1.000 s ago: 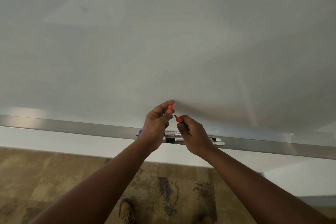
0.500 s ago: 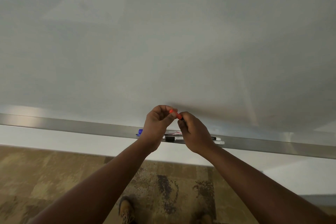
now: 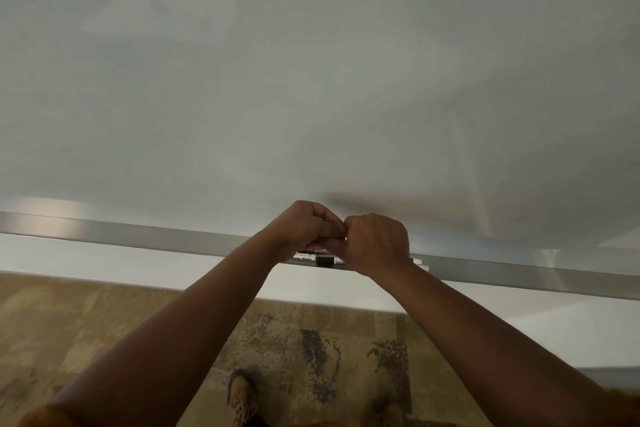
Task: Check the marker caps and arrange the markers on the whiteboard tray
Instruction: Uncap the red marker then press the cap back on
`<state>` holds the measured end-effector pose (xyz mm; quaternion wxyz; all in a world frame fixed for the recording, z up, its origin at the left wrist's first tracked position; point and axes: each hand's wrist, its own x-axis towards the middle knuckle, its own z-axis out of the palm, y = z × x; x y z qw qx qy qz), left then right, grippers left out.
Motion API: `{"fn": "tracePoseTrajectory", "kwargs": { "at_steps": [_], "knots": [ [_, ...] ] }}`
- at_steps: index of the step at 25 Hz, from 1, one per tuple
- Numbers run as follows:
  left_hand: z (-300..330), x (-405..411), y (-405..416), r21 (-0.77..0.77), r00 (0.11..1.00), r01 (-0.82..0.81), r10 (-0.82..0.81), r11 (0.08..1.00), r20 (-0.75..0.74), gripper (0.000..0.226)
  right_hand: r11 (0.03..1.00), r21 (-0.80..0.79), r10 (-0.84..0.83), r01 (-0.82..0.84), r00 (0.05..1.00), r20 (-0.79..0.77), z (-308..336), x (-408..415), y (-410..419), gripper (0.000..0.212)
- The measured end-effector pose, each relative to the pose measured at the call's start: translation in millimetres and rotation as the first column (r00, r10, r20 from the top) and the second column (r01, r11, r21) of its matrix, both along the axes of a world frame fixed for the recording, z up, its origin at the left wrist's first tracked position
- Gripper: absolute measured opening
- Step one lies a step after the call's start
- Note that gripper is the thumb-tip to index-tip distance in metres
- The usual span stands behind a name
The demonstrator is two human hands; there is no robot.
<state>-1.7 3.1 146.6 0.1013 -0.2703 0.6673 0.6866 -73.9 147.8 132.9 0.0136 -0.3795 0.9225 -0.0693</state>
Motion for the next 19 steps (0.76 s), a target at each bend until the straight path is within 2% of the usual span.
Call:
{"fn": "tracePoseTrajectory", "kwargs": {
  "at_steps": [3, 11, 14, 17, 19],
  "knots": [
    [-0.3, -3.1, -0.9, -0.018, 1.0, 0.012, -0.012, 1.0, 0.02, 0.008, 1.0, 0.027, -0.005, 0.004, 0.999, 0.031, 1.1, 1.9, -2.7, 0.063],
    [-10.8, -2.0, -1.2, -0.019, 0.999, 0.032, -0.032, 0.999, 0.037, 0.003, 0.996, 0.078, 0.034, -0.037, 0.998, 0.048, -9.4, 0.9, 0.1, 0.064],
    [-18.1, -1.6, -2.4, -0.071, 0.999, 0.037, -0.035, 0.997, 0.029, 0.006, 0.992, -0.005, 0.122, -0.122, 0.988, 0.095, -22.6, -5.3, 6.5, 0.054],
    [-34.9, 2.0, -6.8, -0.187, 0.999, -0.01, 0.016, 0.982, 0.032, 0.008, 0.961, -0.149, 0.265, -0.234, 0.933, 0.244, -43.7, -11.0, 17.5, 0.027],
    [-49.3, 5.9, -10.4, -0.249, 0.999, -0.03, 0.036, 0.968, 0.02, 0.009, 0.937, -0.192, 0.335, -0.293, 0.91, 0.245, -60.2, -14.8, 24.6, 0.027]
  ]
}}
